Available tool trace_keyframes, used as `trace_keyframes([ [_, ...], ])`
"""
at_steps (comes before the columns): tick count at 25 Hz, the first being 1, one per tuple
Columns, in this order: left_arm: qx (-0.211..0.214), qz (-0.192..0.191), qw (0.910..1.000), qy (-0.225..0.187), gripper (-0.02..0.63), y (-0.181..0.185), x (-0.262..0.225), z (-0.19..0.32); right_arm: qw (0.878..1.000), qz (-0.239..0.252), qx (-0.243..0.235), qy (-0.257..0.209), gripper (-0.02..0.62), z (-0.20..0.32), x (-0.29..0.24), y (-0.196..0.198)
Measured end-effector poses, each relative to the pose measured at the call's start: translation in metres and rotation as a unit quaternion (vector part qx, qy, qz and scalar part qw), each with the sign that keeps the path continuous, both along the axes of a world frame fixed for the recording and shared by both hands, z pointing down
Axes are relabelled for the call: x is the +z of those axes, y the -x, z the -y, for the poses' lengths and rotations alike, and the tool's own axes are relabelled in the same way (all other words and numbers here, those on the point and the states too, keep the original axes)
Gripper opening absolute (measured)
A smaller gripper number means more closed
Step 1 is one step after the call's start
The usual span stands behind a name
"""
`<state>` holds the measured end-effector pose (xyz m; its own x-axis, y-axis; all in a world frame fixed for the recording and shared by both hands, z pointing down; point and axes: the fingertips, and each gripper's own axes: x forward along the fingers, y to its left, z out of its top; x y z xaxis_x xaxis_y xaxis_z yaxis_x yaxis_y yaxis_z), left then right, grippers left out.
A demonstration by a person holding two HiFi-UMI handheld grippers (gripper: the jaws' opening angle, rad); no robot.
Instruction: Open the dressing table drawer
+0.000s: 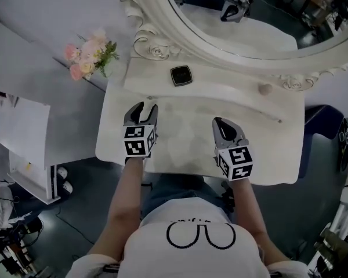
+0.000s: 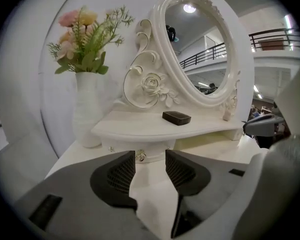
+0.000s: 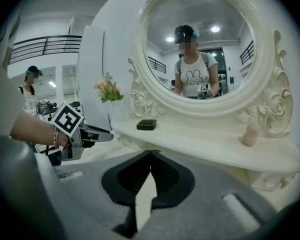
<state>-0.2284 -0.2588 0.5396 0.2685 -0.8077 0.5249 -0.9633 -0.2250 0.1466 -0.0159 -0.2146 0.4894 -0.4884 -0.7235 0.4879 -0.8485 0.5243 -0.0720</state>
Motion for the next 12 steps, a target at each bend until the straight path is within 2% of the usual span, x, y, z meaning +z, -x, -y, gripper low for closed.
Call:
trace_keyframes([
  [3, 0.012, 0.009, 0.9997, 0.018, 0.184, 0.002, 0.017, 0.012, 0.999, 0.011, 0.027, 0.019, -0.003, 0.003, 0.010, 0.001],
  [9, 0.020, 0.010, 0.9989, 0.041, 0.183, 0.008, 0.039, 0.033, 0.998, 0.013, 0.048, 0.029, -0.003, 0.007, 0.020, 0.010],
  [11, 0.027, 0.004, 0.9988, 0.040, 0.175, 0.007, 0.041, 0.036, 0.998, 0.012, 0.053, 0.028, -0.003, 0.007, 0.020, 0.012],
  [12, 0.030, 0.003, 0.9989, 0.037, 0.150, 0.006, 0.041, 0.037, 0.998, 0.011, 0.055, 0.028, -0.003, 0.006, 0.020, 0.013],
])
